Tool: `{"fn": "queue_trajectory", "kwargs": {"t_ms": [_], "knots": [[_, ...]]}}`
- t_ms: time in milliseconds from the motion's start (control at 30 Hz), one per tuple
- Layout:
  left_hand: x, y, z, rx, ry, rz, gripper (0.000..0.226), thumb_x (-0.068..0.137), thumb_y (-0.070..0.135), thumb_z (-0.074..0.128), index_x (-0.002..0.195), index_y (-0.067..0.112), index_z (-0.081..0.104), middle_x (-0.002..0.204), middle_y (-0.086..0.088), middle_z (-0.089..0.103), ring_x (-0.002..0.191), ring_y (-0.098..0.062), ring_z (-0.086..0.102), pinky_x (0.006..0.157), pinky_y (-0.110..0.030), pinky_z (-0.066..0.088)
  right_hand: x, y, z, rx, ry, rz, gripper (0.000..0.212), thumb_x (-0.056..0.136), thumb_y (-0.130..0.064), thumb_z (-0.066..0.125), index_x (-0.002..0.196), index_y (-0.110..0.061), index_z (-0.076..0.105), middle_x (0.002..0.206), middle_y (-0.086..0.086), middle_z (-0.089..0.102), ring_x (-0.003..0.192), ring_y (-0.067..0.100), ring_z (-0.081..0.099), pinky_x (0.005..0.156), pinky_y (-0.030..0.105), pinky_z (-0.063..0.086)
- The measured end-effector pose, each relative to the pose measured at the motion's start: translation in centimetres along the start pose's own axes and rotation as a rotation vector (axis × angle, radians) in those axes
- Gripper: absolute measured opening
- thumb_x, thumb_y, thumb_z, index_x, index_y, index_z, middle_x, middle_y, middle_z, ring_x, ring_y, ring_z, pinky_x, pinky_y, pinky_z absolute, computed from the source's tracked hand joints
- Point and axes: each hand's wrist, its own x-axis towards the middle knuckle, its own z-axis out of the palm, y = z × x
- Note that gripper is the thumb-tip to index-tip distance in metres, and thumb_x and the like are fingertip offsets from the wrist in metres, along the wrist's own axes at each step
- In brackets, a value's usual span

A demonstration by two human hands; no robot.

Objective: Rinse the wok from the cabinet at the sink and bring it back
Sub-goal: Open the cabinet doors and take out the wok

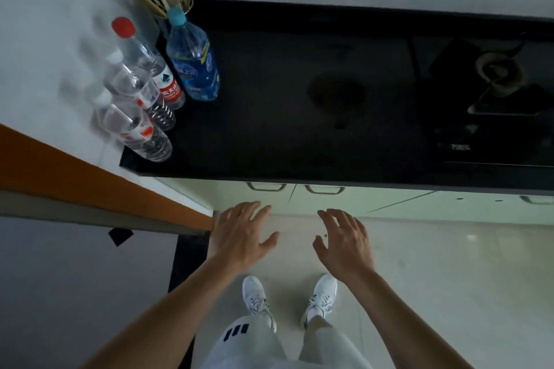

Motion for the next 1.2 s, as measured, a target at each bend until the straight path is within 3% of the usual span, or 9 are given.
{"fn": "queue_trajectory", "kwargs": {"t_ms": [167,367,667,933,1100,1200], "knots": [[3.4,-0.2,3.4,-0.001,0.017,-0.013,0.075,0.086,0.066,0.030,0.147,0.022,0.039,0.152,-0.005,0.042,0.137,-0.023,0.043,0.111,-0.040,0.039,1.8,0.6,3.9,0.032,-0.028,0.017,0.062,0.083,-0.038,0.059,0.140,-0.015,0.054,0.142,0.010,0.059,0.133,0.031,0.053,0.112,0.052,0.041],[6.9,0.5,6.4,-0.040,0.038,-0.019,0.074,0.088,0.060,0.046,0.151,0.022,0.031,0.157,-0.003,0.036,0.140,-0.021,0.040,0.112,-0.038,0.038,5.5,1.1,6.2,0.037,-0.008,0.054,0.071,0.084,-0.035,0.064,0.148,-0.010,0.044,0.152,0.013,0.049,0.144,0.032,0.041,0.115,0.054,0.037],[8.3,0.3,8.9,-0.046,0.114,-0.042,0.074,0.085,0.057,0.053,0.146,0.017,0.042,0.147,-0.004,0.051,0.136,-0.022,0.046,0.110,-0.045,0.040,8.5,1.3,8.8,-0.040,0.000,0.074,0.072,0.082,-0.027,0.066,0.147,-0.008,0.043,0.150,0.011,0.051,0.146,0.031,0.038,0.121,0.050,0.027],[5.1,-0.1,9.5,-0.054,0.069,-0.010,0.072,0.088,0.052,0.050,0.150,0.018,0.034,0.153,-0.003,0.042,0.144,-0.021,0.035,0.118,-0.042,0.027,5.3,2.4,9.7,-0.053,0.017,0.038,0.072,0.075,-0.018,0.071,0.142,-0.004,0.049,0.142,0.014,0.057,0.139,0.035,0.047,0.115,0.052,0.037],[2.1,-0.8,9.5,0.003,-0.038,0.049,0.072,0.095,0.052,0.037,0.156,0.023,0.012,0.163,0.002,0.020,0.151,-0.016,0.013,0.123,-0.039,0.011,2.7,2.5,9.7,-0.048,0.001,0.037,0.068,0.074,-0.016,0.071,0.138,-0.003,0.052,0.139,0.014,0.059,0.139,0.034,0.047,0.116,0.051,0.038],[0.0,-1.3,9.6,0.001,-0.060,0.066,0.070,0.096,0.050,0.037,0.156,0.024,0.012,0.163,0.002,0.018,0.151,-0.016,0.011,0.124,-0.038,0.009,0.3,2.8,9.9,-0.033,0.004,0.055,0.067,0.067,-0.010,0.071,0.132,-0.004,0.056,0.136,0.014,0.061,0.138,0.033,0.048,0.117,0.046,0.038]]}}
